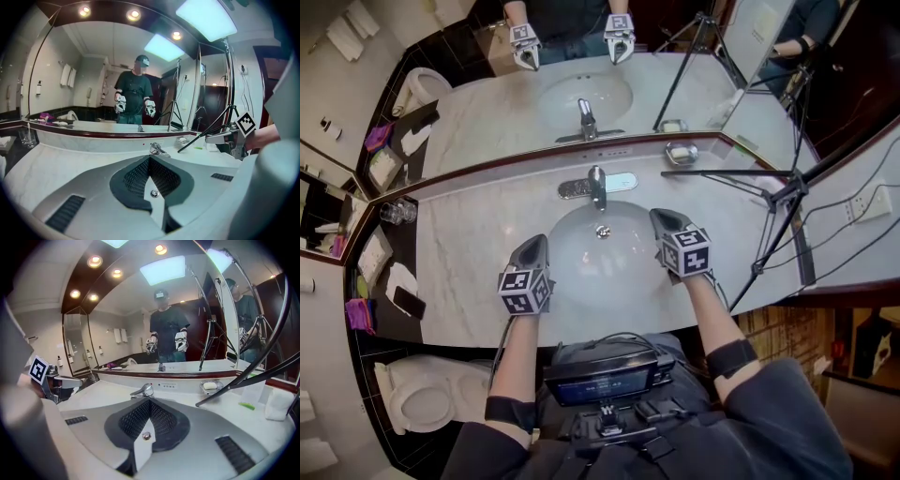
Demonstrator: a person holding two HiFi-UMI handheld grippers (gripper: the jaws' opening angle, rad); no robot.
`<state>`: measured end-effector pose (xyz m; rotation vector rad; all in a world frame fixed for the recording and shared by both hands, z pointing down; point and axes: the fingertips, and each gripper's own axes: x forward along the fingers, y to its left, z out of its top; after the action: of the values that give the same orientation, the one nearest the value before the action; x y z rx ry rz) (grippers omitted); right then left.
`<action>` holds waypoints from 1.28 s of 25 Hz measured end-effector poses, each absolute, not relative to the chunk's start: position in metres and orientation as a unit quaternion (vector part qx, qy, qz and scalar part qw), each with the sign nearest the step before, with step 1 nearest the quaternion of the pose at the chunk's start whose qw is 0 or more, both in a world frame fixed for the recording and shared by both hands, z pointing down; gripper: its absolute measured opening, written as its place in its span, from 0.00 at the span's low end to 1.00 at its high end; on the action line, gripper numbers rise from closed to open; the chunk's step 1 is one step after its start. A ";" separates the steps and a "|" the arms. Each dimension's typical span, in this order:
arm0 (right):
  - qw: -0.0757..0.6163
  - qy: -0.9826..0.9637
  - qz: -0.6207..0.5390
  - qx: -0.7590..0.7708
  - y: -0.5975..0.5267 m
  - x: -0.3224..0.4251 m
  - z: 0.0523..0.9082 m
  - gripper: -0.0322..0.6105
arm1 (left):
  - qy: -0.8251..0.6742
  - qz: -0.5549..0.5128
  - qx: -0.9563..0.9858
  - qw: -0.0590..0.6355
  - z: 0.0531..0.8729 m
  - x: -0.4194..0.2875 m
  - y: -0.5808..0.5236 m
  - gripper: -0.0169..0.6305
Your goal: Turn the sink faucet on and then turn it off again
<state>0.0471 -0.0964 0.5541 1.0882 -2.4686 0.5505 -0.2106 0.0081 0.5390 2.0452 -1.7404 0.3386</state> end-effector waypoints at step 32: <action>0.205 -0.866 0.220 0.400 -0.098 0.065 0.585 0.08 | -0.429 0.478 0.756 -0.130 0.592 -0.124 -0.099 0.34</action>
<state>0.0655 -0.0977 0.5853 1.1140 -2.4136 0.6132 -0.1238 -0.0989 0.5923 2.5935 -1.4715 1.6395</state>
